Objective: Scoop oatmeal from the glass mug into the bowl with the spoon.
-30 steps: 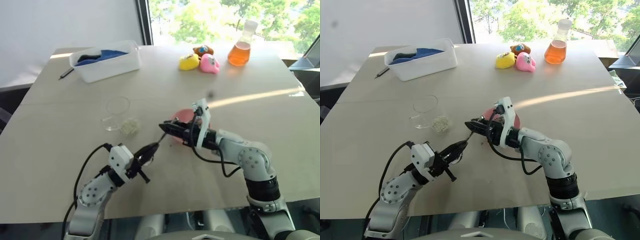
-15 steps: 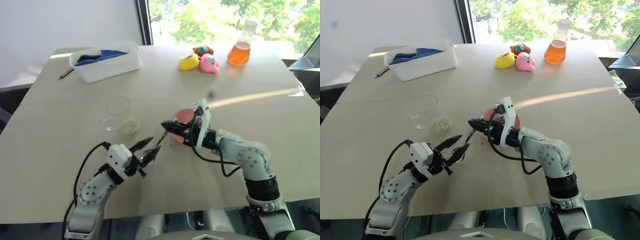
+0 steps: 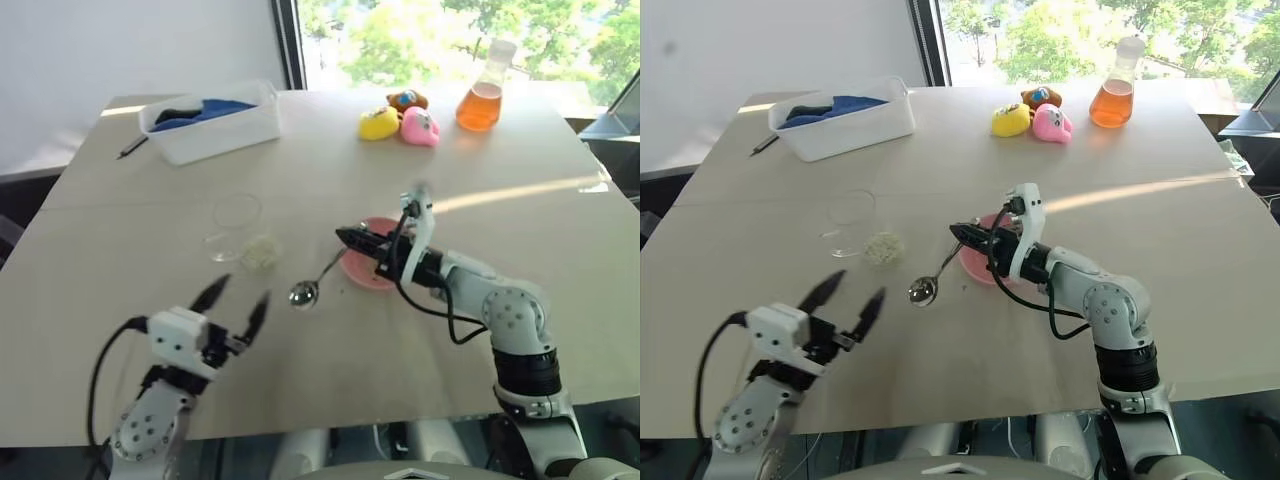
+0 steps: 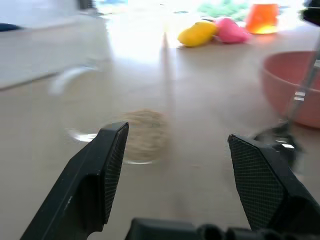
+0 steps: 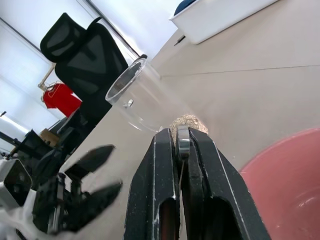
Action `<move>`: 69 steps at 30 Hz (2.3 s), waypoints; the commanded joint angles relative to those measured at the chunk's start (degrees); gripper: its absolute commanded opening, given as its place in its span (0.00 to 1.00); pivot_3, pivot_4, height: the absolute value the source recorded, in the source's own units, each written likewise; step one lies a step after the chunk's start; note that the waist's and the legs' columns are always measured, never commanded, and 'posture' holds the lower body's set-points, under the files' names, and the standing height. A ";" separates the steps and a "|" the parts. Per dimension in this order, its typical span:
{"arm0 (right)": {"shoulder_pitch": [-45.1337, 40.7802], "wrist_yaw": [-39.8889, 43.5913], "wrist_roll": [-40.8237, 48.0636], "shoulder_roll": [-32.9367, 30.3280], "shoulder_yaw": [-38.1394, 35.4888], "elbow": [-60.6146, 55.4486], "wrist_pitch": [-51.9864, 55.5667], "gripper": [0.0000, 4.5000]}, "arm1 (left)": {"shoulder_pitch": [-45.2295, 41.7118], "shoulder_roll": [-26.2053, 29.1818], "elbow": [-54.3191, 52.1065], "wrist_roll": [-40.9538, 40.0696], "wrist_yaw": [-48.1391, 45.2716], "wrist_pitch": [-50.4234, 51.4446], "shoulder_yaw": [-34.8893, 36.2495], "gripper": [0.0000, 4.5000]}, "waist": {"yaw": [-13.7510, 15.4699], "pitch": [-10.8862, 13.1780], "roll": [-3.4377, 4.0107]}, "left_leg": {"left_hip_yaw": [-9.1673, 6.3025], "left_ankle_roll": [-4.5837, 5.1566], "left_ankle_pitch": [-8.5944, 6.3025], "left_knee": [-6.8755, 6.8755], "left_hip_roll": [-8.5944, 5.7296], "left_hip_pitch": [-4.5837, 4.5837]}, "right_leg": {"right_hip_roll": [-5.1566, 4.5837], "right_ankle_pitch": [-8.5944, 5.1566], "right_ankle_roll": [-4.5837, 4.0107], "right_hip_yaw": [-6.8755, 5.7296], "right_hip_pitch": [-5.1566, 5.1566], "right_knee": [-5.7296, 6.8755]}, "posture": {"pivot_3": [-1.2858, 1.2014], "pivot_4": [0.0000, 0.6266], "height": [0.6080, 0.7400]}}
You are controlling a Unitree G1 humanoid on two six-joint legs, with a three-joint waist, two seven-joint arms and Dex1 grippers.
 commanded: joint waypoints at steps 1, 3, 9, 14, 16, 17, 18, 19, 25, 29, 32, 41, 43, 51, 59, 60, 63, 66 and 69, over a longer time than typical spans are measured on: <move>-1.90 0.60 1.80 0.39 -0.71 -1.39 0.32 0.00 | -4.64 1.06 2.56 1.13 3.18 0.50 3.26 0.77 | -0.05 0.00 0.00 | -0.04 -0.01 0.01 0.02 0.00 0.01 | 0.05 0.00 0.00 -0.03 0.02 0.01 | 0.52 0.24 1.00; -2.46 0.64 2.39 0.08 -1.03 -1.65 0.84 0.00 | -7.87 1.93 5.58 1.61 3.88 0.54 4.13 0.77 | -0.27 0.00 0.00 | -0.03 -0.01 0.01 0.03 0.00 0.04 | 0.07 0.00 0.00 -0.02 0.05 0.02 | 0.52 0.24 1.00; -3.92 -0.46 4.01 -1.04 -2.73 -2.85 2.40 0.00 | -15.72 5.08 15.15 0.77 0.86 -0.68 3.22 0.77 | -0.37 0.00 0.00 | 0.00 -0.05 0.02 0.01 -0.03 0.02 | 0.08 0.01 -0.01 -0.12 0.02 0.04 | 0.52 0.24 1.00; -4.05 -1.76 5.18 -1.29 -3.51 -4.08 3.19 0.00 | -19.14 6.49 20.02 0.59 0.61 -2.37 4.10 0.77 | -0.36 0.00 0.00 | 0.01 -0.12 0.06 -0.02 -0.02 -0.14 | 0.03 0.01 -0.01 -0.01 -0.15 -0.03 | 0.52 0.24 1.00; -4.25 -2.43 5.92 -1.40 -3.99 -4.69 3.58 0.00 | -19.59 6.92 20.71 0.45 0.43 -2.90 4.15 0.77 | -0.35 -0.01 -0.01 | 0.01 -0.17 0.09 0.02 -0.04 -0.50 | -0.03 0.02 0.00 0.00 -0.49 0.04 | 0.52 0.24 1.00; -4.31 -2.65 6.04 -1.46 -4.13 -4.86 3.64 0.00 | -19.74 7.08 21.05 0.30 0.32 -3.11 4.19 0.77 | -0.34 -0.01 -0.01 | 0.01 -0.26 0.14 0.04 -0.05 -0.55 | -0.05 0.02 0.00 0.01 -0.54 0.07 | 0.52 0.24 1.00; -4.34 -2.88 6.08 -1.50 -4.24 -4.96 3.65 0.00 | -19.91 7.25 21.41 0.16 0.10 -3.36 4.20 0.77 | -0.34 -0.01 -0.01 | 0.01 -0.27 0.14 0.04 -0.06 -0.56 | -0.06 0.02 0.00 0.01 -0.55 0.06 | 0.52 0.24 1.00; -4.35 -3.09 6.13 -1.51 -4.32 -5.02 3.66 0.00 | -20.08 7.38 21.69 0.03 -0.07 -3.54 4.18 0.77 | -0.34 -0.01 -0.01 | 0.01 -0.27 0.14 0.03 -0.06 -0.56 | -0.08 0.02 0.00 0.01 -0.55 0.06 | 0.52 0.24 1.00; -3.85 -3.52 6.34 -1.78 -4.00 -5.04 3.33 0.00 | -22.18 7.67 23.13 -0.23 -1.06 -3.91 3.18 0.51 | -0.33 -0.01 -0.01 | 0.01 -0.15 0.08 0.03 -0.06 -0.62 | -0.09 0.03 -0.01 0.01 -0.64 0.12 | 0.52 0.24 1.00; -3.94 -3.62 6.29 -1.81 -3.99 -4.98 3.10 0.00 | -24.04 7.46 24.02 -0.07 -1.66 -2.99 2.28 0.07 | -0.33 -0.01 -0.01 | 0.01 -0.19 0.10 0.03 -0.06 -0.65 | -0.08 0.03 -0.02 0.01 -0.69 0.16 | 0.52 0.24 1.00; -4.56 -3.54 6.22 -2.15 -4.31 -4.85 2.78 0.00 | -25.65 7.38 24.92 -0.04 -1.65 -2.26 1.58 0.02 | -0.39 -0.03 -0.02 | 0.05 -0.24 0.13 0.03 -0.07 -0.63 | -0.08 0.03 -0.02 0.06 -0.70 0.19 | 0.52 0.24 1.00; -17.94 -5.15 6.05 -5.63 -9.79 -1.60 0.43 0.00 | -27.71 6.65 24.48 -2.28 -3.57 0.84 -1.23 0.02 | -0.21 -0.02 -0.01 | 0.08 -0.24 0.15 0.07 -0.10 -0.63 | -0.08 0.04 -0.01 0.07 -0.72 0.26 | 0.52 0.24 1.00; -21.80 -5.26 5.98 -6.19 -10.51 -0.27 0.14 0.00 | -28.70 6.43 24.20 -3.16 -3.94 1.94 -1.50 0.02 | -0.19 -0.02 -0.01 | 0.05 -0.26 0.15 0.08 -0.11 -0.63 | -0.08 0.05 -0.02 0.03 -0.72 0.27 | 0.52 0.24 1.00; -29.44 -1.92 2.32 -4.88 -5.91 3.25 -1.81 0.00 | -35.34 7.44 27.37 -2.46 -6.66 2.42 -4.57 0.02 | -0.37 -0.04 -0.03 | 0.12 -0.39 0.24 0.07 -0.10 -0.78 | -0.07 0.05 -0.03 0.07 -0.88 0.25 | 0.52 0.24 1.00; -28.77 6.16 -7.34 -8.11 3.77 4.55 -5.24 0.00 | -40.14 9.20 31.18 -0.45 -9.29 -0.06 -6.08 0.02 | -0.47 -0.04 -0.03 | 0.22 -0.41 0.25 0.07 -0.09 -0.87 | -0.05 0.05 -0.03 0.15 -1.01 0.23 | 0.52 0.24 1.00; -28.73 7.15 -9.14 -8.84 5.24 4.67 -6.05 0.00 | -40.27 9.42 31.40 -0.06 -9.49 -0.34 -6.17 0.02 | -0.47 -0.04 -0.04 | 0.22 -0.41 0.25 0.07 -0.09 -0.89 | -0.05 0.05 -0.03 0.15 -1.03 0.21 | 0.52 0.24 1.00; -28.68 9.64 -14.91 -9.90 9.78 5.85 -9.64 0.00 | -40.45 10.36 31.41 2.38 -8.98 -1.20 -6.79 0.02 | -0.50 -0.04 -0.04 | 0.24 -0.41 0.25 0.07 -0.09 -0.90 | -0.05 0.05 -0.03 0.17 -1.06 0.22 | 0.52 0.24 1.00; -28.26 10.91 -18.12 -8.38 12.56 7.95 -11.79 0.00 | -40.98 10.81 31.11 3.99 -8.53 -1.56 -7.87 0.02 | -0.48 -0.04 -0.04 | 0.22 -0.44 0.26 0.07 -0.09 -0.87 | -0.05 0.06 -0.03 0.18 -1.06 0.26 | 0.52 0.24 1.00; -28.25 12.42 -21.98 -6.54 15.46 10.65 -14.75 0.00 | -41.11 11.07 31.33 5.08 -8.57 -2.11 -8.70 0.02 | -0.51 -0.04 -0.04 | 0.22 -0.46 0.28 0.08 -0.09 -0.84 | -0.05 0.06 -0.03 0.19 -1.05 0.31 | 0.52 0.24 1.00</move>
